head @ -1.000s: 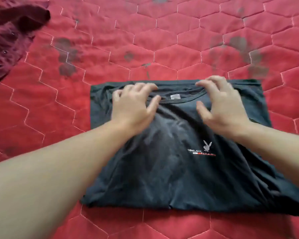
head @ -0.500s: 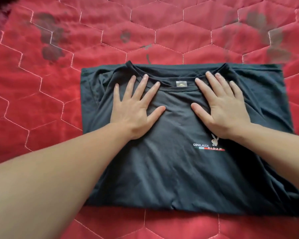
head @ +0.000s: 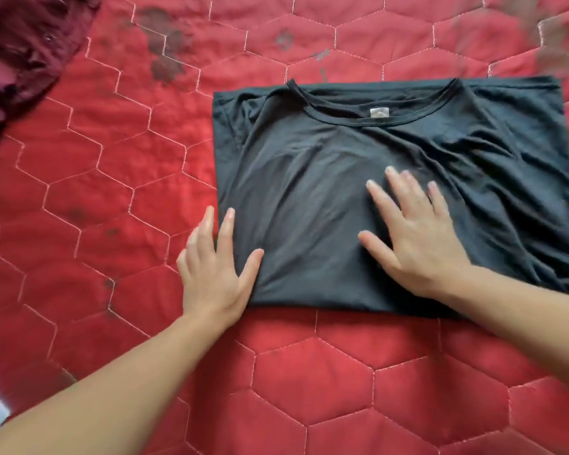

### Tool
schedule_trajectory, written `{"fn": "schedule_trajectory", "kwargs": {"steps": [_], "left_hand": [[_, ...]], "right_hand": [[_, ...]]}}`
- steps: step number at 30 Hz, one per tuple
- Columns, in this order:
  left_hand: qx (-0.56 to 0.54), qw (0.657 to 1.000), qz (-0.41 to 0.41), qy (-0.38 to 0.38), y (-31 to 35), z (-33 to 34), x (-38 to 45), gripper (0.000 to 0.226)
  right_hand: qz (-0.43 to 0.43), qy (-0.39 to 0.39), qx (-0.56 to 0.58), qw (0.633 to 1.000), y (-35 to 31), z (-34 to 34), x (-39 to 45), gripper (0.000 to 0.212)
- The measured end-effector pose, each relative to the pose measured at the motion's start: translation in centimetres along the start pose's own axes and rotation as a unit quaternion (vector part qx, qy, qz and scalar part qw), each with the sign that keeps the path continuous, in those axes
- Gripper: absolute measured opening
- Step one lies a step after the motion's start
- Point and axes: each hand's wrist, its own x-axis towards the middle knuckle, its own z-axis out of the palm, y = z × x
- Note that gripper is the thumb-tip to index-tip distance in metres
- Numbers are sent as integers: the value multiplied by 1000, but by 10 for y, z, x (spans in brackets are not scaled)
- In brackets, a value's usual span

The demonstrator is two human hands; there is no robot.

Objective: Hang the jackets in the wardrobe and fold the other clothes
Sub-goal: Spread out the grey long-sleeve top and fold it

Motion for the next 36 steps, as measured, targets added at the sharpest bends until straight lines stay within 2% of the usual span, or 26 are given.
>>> {"fn": "schedule_trajectory", "kwargs": {"steps": [1, 3, 5, 7, 9, 12, 15, 17, 18, 20, 23, 26, 28, 31, 32, 33, 35, 36], "left_hand": [[-20, 999, -41, 4, -1, -2, -5, 74], [-86, 994, -70, 6, 4, -7, -10, 78], [-178, 981, -76, -5, 12, -11, -10, 79], [-246, 962, -120, -9, 19, -16, -6, 76], [-306, 929, -206, -24, 23, -24, 4, 67], [-410, 855, -303, -98, 24, -40, 18, 50], [-497, 798, -278, -197, 32, -62, 30, 34], [-525, 785, -235, -230, 52, -78, 39, 26], [-525, 789, -211, -238, 65, -83, 45, 25], [-488, 822, -153, -248, 97, -90, 54, 27], [-379, 885, -54, -266, 158, -97, 62, 51], [-302, 913, 27, -272, 229, -94, 61, 74], [-286, 914, 81, -275, 275, -82, 56, 82], [-295, 886, 165, -317, 331, -52, 37, 78], [-303, 873, 166, -345, 341, -40, 30, 75], [-305, 864, 160, -368, 346, -29, 24, 73], [-268, 870, 165, -380, 340, -9, 16, 64], [-232, 881, 181, -371, 331, -1, 14, 59]], "right_hand": [[-28, -15, 10, 999, -19, 4, -16, 76], [-63, -40, 29, 997, -55, 13, -38, 75], [-41, -52, 56, 996, -87, 22, -49, 74], [8, -53, 81, 995, -111, 25, -51, 73], [51, -52, 98, 992, -124, 27, -49, 72], [69, -34, 133, 988, -131, 20, -45, 73], [49, -13, 228, 972, -135, 0, -39, 70], [45, -17, 330, 943, -135, -14, -36, 74], [48, -19, 370, 928, -135, -21, -34, 79], [80, -6, 439, 895, -132, -33, -32, 85], [196, 71, 547, 810, -112, -48, -28, 53], [256, 165, 607, 734, -73, -62, -33, 37], [269, 237, 618, 699, -40, -68, -45, 34], [299, 296, 600, 680, 14, -64, -73, 30], [334, 295, 599, 665, 32, -55, -85, 24], [386, 280, 608, 635, 48, -48, -95, 20], [478, 197, 666, 538, 71, -35, -115, 11], [492, 153, 681, 520, 80, -31, -124, 7]]}}
